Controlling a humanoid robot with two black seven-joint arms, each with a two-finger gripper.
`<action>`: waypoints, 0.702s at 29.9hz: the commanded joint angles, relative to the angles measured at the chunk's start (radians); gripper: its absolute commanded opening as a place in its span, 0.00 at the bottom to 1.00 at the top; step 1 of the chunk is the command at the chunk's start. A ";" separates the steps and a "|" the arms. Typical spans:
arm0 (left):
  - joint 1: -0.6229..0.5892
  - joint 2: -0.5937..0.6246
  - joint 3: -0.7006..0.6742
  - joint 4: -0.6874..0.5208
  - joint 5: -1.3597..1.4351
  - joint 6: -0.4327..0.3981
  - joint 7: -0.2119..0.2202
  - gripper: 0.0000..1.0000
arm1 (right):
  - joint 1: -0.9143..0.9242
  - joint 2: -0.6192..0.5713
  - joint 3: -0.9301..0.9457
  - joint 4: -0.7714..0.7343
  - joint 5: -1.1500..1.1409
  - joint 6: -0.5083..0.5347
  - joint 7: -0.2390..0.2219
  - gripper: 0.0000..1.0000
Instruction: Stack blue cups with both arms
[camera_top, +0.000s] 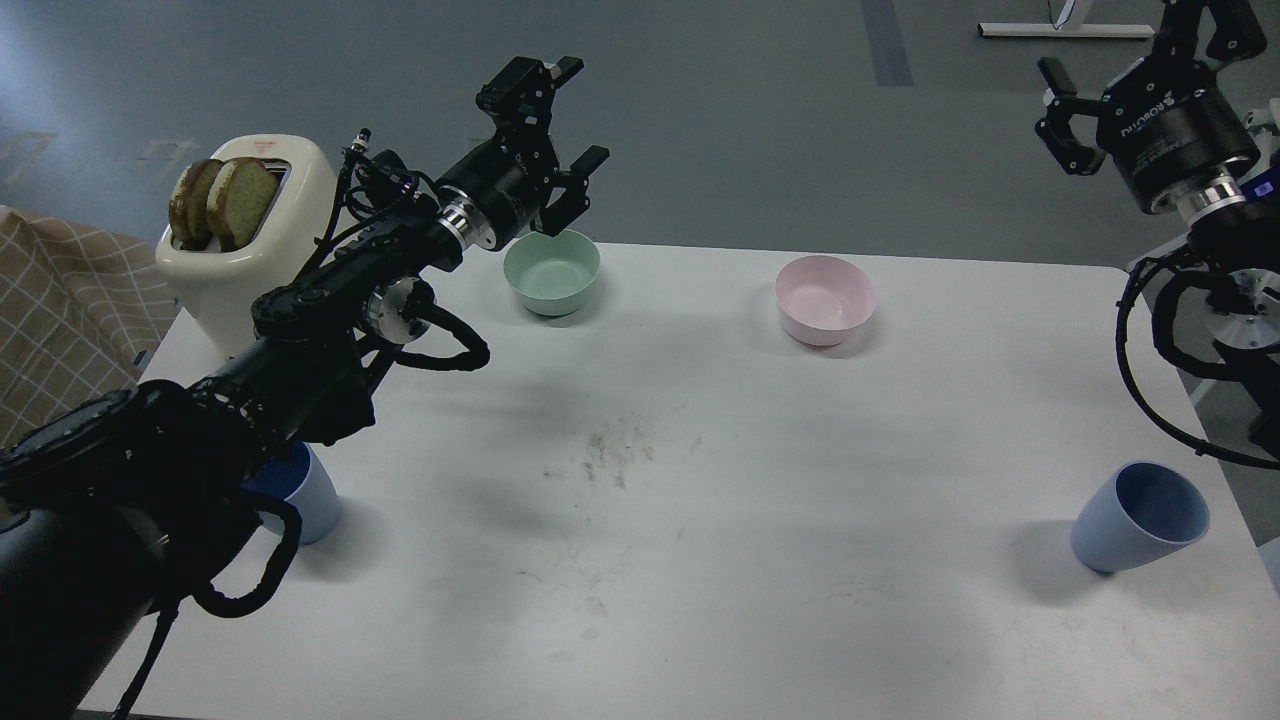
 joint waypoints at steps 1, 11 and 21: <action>0.001 -0.002 0.001 -0.002 0.000 0.000 -0.001 0.98 | -0.006 -0.011 -0.004 -0.004 -0.005 0.000 0.000 1.00; -0.006 0.006 0.001 0.007 0.000 0.000 -0.002 0.98 | 0.008 0.028 -0.001 -0.149 -0.016 0.000 0.004 1.00; -0.011 -0.029 -0.013 0.002 -0.059 0.000 -0.016 0.98 | 0.010 0.091 -0.001 -0.168 -0.014 0.000 0.004 1.00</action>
